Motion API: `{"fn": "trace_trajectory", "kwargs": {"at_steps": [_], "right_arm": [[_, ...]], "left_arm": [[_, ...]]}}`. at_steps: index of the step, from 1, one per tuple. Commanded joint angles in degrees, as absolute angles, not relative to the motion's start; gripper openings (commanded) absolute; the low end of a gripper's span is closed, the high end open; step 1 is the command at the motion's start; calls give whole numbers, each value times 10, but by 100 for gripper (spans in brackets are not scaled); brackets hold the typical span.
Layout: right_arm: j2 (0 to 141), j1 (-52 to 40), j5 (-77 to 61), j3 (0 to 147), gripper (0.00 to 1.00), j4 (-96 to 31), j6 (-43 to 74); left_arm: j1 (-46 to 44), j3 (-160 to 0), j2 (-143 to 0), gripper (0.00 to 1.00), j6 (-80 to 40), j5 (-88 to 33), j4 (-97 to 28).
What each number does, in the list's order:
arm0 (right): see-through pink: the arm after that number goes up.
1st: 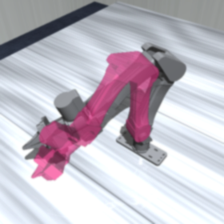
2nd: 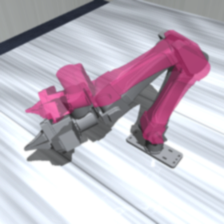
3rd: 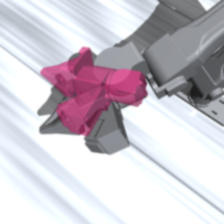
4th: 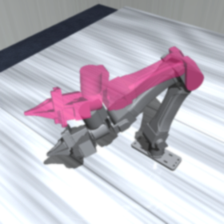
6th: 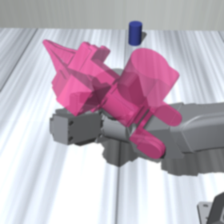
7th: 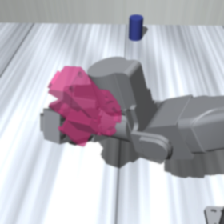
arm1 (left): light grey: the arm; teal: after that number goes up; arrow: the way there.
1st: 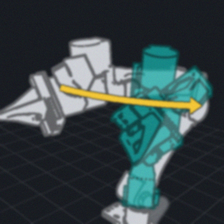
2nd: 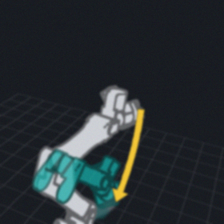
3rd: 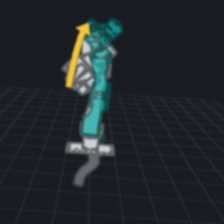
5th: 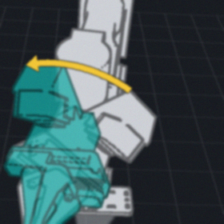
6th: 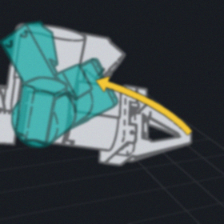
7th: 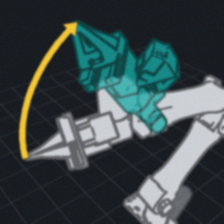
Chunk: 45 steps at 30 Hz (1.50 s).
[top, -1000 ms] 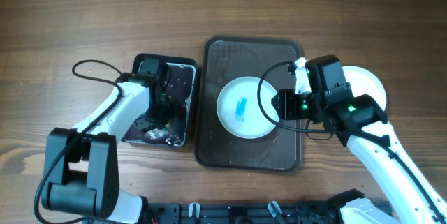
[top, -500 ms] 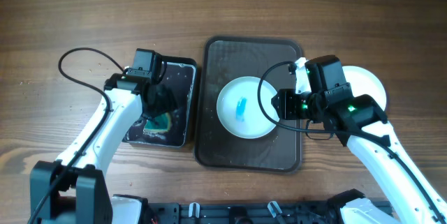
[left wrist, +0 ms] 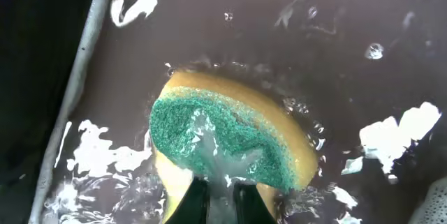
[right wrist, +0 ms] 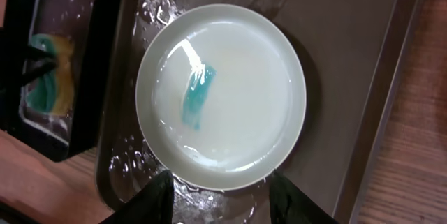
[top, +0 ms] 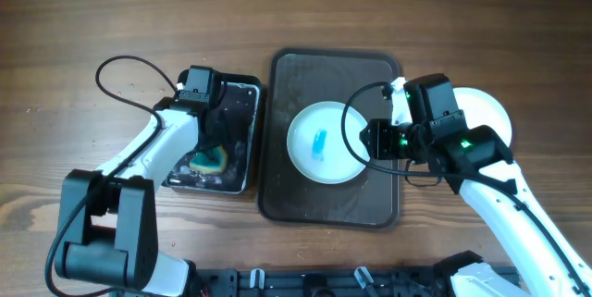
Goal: Clean dirty plates on tray and stack at the side
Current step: 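Grasp the green sponge in the black tray with the left gripper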
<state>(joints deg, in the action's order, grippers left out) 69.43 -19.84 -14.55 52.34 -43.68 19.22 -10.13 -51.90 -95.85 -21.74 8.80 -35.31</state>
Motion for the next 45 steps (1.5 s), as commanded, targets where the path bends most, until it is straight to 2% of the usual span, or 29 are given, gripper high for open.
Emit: {"fn": "trace_trajectory", "kwargs": {"at_steps": [1,2,3,4,5,6,9,13,16,20,24,25,27,28,31,32,33,34,35,38,40,45], "right_arm": [[698,-200,-140,529,44,-442,197],[698,-200,-140,529,44,-443,196],[698,-200,-140,529,44,-443,196],[698,-200,-140,529,44,-443,196],[698,-200,-140,529,44,-443,196],[698,-200,-140,529,44,-443,196],[698,-200,-140,529,44,-444,196],[698,-200,-140,529,45,-444,196],[698,-200,-140,529,45,-444,196],[698,-200,-140,529,45,-445,196],[698,-200,-140,529,45,-446,196],[698,-200,-140,529,45,-446,196],[698,-200,-140,529,45,-446,196],[698,-200,-140,529,45,-446,196],[698,-200,-140,529,45,-448,196],[698,-200,-140,529,45,-449,196],[698,-200,-140,529,45,-452,195],[698,-200,-140,529,45,-453,195],[698,-200,-140,529,45,-453,195],[698,-200,-140,529,45,-453,195],[698,-200,-139,529,45,-453,195],[698,-200,-140,529,45,-453,195]], "left_arm": [[-102,-522,-950,8,-210,84,-370],[-102,-529,-941,24,-210,81,-385],[-102,-536,-934,47,-210,80,-396],[-102,-544,-926,65,-210,80,-411],[-102,-551,-916,77,-210,80,-426],[-102,-558,-905,84,-210,80,-444],[-102,-559,-877,85,-215,80,-481],[-102,-556,-871,75,-214,42,-507],[-103,-526,-871,68,-214,42,-471],[-103,-477,-872,46,-214,42,-397],[-103,-433,-872,18,-214,56,-340],[-103,-426,-872,17,-214,57,-334],[-103,-420,-872,6,-214,57,-328],[-103,-420,-872,4,-214,57,-328],[-103,-425,-869,4,-211,56,-333],[-103,-432,-866,19,-212,56,-345],[-103,-451,-860,41,-212,56,-373],[-103,-460,-857,58,-212,56,-384],[-103,-471,-853,64,-212,57,-397],[-103,-493,-842,71,-212,56,-420],[-103,-493,-840,72,-212,56,-422],[-103,-480,-852,62,-212,56,-411]]}}
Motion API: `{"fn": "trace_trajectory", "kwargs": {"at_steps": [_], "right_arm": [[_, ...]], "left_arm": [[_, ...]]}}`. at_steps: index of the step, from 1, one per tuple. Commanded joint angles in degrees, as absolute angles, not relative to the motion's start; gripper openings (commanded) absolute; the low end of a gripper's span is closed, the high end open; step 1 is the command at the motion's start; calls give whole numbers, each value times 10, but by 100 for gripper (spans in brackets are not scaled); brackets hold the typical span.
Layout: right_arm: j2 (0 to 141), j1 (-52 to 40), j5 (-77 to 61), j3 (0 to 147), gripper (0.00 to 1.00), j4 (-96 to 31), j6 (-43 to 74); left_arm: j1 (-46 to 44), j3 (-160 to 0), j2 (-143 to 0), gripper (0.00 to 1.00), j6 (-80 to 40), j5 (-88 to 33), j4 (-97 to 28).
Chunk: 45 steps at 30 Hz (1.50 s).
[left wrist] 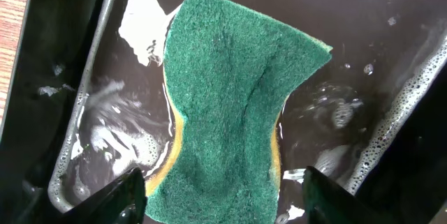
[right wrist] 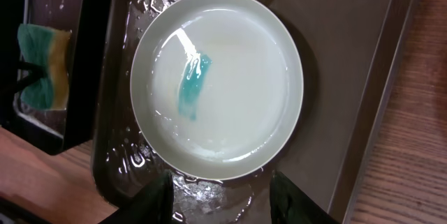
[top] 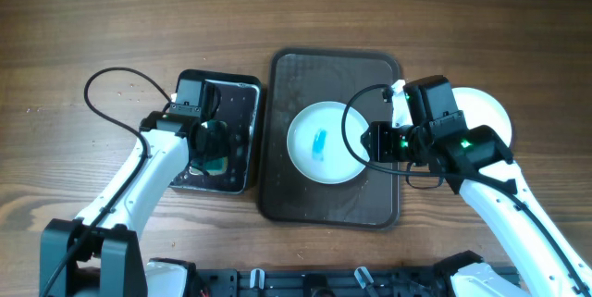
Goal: Clean dirty plates on tray and stack at the side
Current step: 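Grasp the green sponge in the black tray with the left gripper, then move the held sponge onto the stained plate with the left gripper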
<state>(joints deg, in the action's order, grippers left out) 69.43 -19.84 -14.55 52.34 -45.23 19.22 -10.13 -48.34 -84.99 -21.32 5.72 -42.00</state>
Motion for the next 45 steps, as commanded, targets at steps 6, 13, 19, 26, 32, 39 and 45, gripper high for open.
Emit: {"fn": "trace_trajectory", "kwargs": {"at_steps": [6,13,19,26,32,39,45], "right_arm": [[698,-200,-140,529,45,-453,196],[698,-200,-123,529,45,-453,219],[701,-169,-68,529,52,-446,302],[742,-106,-149,529,51,-439,200],[826,-101,-214,529,52,-446,107],[933,-101,-212,529,46,-404,111],[976,-129,-192,508,31,-348,154]], "left_arm": [[-103,-434,-889,33,-220,56,-345],[-103,-437,-893,4,-213,56,-343],[-103,-512,-847,4,-198,56,-436],[-103,-585,-783,4,-199,56,-501],[-103,-587,-767,4,-199,49,-505],[-108,-587,-767,4,-199,30,-505],[-142,-600,-767,4,-199,30,-505]]}}
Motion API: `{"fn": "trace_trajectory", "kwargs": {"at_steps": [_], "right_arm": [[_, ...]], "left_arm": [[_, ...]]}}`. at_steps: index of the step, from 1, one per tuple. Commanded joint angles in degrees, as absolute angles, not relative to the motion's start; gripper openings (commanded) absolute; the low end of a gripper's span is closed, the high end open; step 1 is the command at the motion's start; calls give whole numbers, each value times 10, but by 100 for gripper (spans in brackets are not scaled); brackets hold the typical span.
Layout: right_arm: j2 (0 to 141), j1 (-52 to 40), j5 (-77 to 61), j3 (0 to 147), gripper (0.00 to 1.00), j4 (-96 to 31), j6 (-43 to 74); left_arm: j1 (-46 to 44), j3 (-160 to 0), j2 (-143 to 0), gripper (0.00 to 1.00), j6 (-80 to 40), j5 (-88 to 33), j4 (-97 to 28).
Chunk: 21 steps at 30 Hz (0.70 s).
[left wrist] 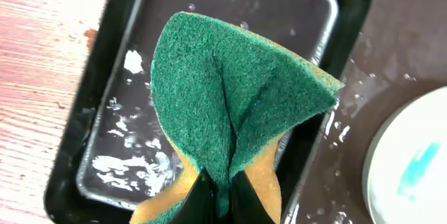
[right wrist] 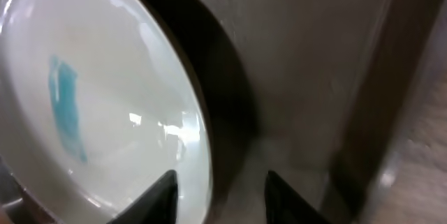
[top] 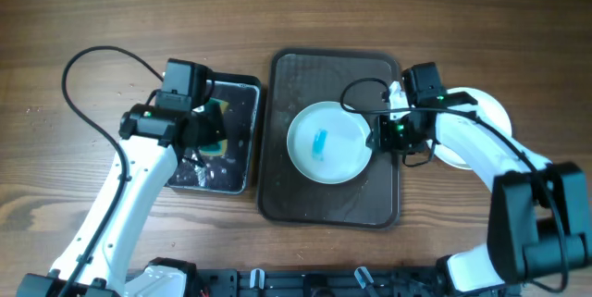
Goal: Clean dirty plates on tray and stack at the side
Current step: 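Move the held sponge onto the stained plate with the left gripper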
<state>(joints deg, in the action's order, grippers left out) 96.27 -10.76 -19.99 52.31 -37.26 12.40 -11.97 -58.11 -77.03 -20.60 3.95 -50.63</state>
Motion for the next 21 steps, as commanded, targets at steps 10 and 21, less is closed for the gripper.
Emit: {"fn": "trace_trajectory", "kwargs": {"at_steps": [10,21], "right_arm": [[977,-149,-145,486,4,-296,215],[977,-150,-145,483,4,-298,210]], "left_arm": [[-165,-602,-775,4,-213,-162,-441],[-298,-602,-916,4,-245,-178,-295]]}}
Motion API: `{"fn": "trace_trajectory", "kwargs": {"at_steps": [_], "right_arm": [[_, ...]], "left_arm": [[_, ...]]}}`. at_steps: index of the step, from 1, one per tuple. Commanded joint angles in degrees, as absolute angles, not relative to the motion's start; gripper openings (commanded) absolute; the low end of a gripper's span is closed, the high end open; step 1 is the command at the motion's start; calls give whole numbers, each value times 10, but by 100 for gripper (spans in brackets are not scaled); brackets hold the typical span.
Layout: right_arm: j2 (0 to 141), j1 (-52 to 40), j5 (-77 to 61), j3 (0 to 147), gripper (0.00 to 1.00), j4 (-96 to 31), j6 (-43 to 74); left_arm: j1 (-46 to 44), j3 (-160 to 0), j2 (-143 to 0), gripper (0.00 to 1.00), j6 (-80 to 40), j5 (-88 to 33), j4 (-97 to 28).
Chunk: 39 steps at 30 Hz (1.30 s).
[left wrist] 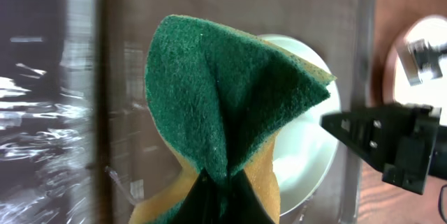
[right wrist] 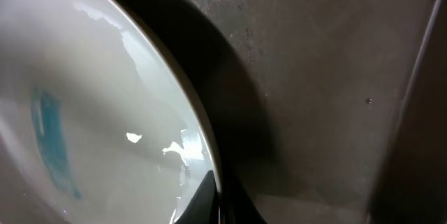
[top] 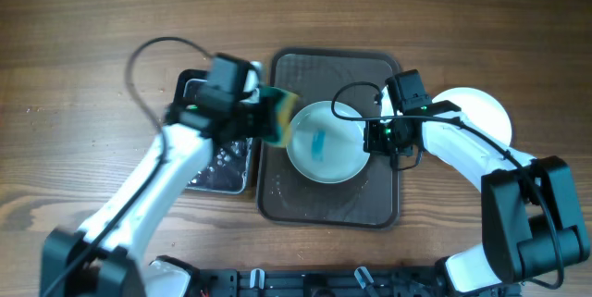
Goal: Clean dirty plates on tray and stack at the side
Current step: 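Move the held sponge onto the stained plate with the left gripper, then scrub the stained plate with the sponge while right gripper holds it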
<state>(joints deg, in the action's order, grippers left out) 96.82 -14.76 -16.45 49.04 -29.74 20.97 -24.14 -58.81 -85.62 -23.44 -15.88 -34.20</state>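
Observation:
A white plate [top: 324,144] with a blue smear [right wrist: 52,147] lies on the dark tray [top: 333,200]. My right gripper [right wrist: 220,196] is shut on the plate's right rim. My left gripper [left wrist: 220,196] is shut on a folded green and yellow sponge [top: 276,117], held above the tray's left side beside the plate [left wrist: 307,140]. In the right wrist view the plate [right wrist: 91,112] fills the left half.
A black water pan [top: 217,163] stands left of the tray. A second white plate [top: 481,112] lies on the wood to the right of the tray, partly under my right arm.
My left gripper has carried the sponge from above the water pan to the tray's left side next to the plate. My right gripper has shut on the plate's right rim.
The sponge was first squeezed in the pan's water, then released there with the left gripper open. Afterwards it was held folded above the pan, and now it is beside the plate. My right gripper stayed open over the plate, dropped to its right rim, then shut on it.

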Motion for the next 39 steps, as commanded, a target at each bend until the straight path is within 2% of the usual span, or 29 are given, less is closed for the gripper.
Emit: {"fn": "trace_trajectory", "kwargs": {"at_steps": [1,6,11,19,24,27,33,39], "right_arm": [[977,-150,-146,483,4,-300,210],[977,-150,-146,483,4,-309,210],[977,-150,-146,483,4,-310,210],[977,-150,-145,483,4,-309,209],[977,-150,-146,483,4,-309,201],[977,-150,-145,483,4,-309,199],[977,-150,-146,483,4,-311,197],[977,-150,-146,483,4,-312,196]], "left_arm": [[-310,-602,-931,4,-248,-173,-278],[-361,-602,-1032,4,-294,-171,-184],[-379,-602,-1081,4,-320,-142,-166],[-380,-635,-1079,4,-318,152,-330],[-380,-635,-1079,4,-318,208,-376],[-380,-635,-1079,4,-317,149,-359],[-397,-634,-1090,4,-308,-174,-234],[-441,-634,-1119,4,-340,-259,-184]]}}
